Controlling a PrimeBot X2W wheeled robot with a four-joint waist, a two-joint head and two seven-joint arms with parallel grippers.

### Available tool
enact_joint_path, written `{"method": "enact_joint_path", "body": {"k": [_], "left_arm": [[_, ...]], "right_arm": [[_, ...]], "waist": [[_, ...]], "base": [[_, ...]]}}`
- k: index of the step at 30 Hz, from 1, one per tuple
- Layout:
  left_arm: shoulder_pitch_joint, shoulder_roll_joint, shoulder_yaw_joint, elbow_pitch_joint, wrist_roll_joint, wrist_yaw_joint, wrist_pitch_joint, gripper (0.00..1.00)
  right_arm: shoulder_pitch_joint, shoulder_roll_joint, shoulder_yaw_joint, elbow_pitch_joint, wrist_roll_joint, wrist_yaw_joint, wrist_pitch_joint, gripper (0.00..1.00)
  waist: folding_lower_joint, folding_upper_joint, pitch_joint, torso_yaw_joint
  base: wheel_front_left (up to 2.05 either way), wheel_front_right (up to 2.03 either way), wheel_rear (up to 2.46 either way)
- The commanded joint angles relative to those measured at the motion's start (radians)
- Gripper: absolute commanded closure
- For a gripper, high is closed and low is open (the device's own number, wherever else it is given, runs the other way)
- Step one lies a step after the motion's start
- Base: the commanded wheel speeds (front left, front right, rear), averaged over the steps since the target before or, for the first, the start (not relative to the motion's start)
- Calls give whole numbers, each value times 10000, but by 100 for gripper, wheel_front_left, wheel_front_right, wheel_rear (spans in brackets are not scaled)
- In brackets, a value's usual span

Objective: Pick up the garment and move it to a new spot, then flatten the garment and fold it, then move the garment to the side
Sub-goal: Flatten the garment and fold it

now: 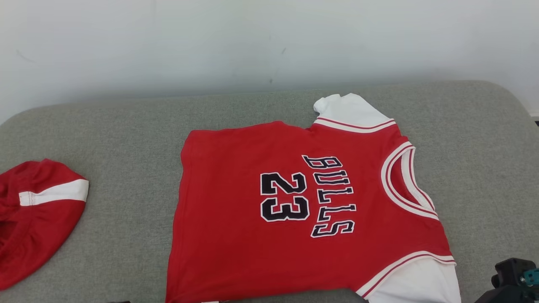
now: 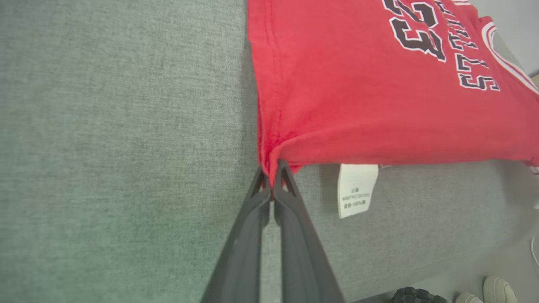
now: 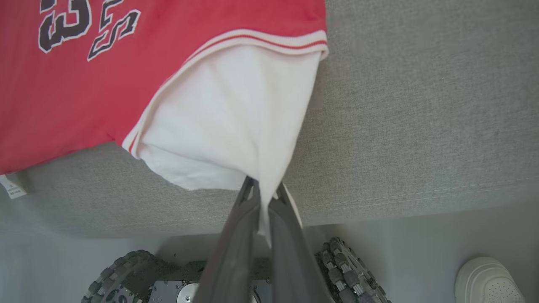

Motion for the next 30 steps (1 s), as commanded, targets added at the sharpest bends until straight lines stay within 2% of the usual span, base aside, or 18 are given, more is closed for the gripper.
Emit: {"method": "enact_joint_path", "body": {"k": [1,3,7,15,20,30], "left_arm": [[120,106,-26,-48,166,78,44,100],[240,278,-49,-123,230,243,87,100],[377,365,21,-257,170,284,2,100],[250,-98,536,-785,-638,-659,-840,100],[-81,-430,763,-1015,-1236,-926,-721,100],[-1367,-840,936,-669,-1165,-628,-498,100]], "right_arm": [[118,9,16,-56,32,-23,75,100],[370,6,-5,-141,103,-23,443,100],[547,5,-82,-347,190,-23,759,100],[-129,4,35,-713,977,-23,-348,100],[-755,9,26,-703,1306,-23,-1044,100],[-2623,5,201,271,1261,-23,-1891,100]], "waist": [[1,1,-21,-14],[1,1,-65,-7],[1,1,-74,40],[1,1,-61,164],[1,1,45,245],[1,1,585,265]], "base": [[0,0,0],[0,0,0],[0,0,0],[0,0,0],[0,0,0],[0,0,0]]}}
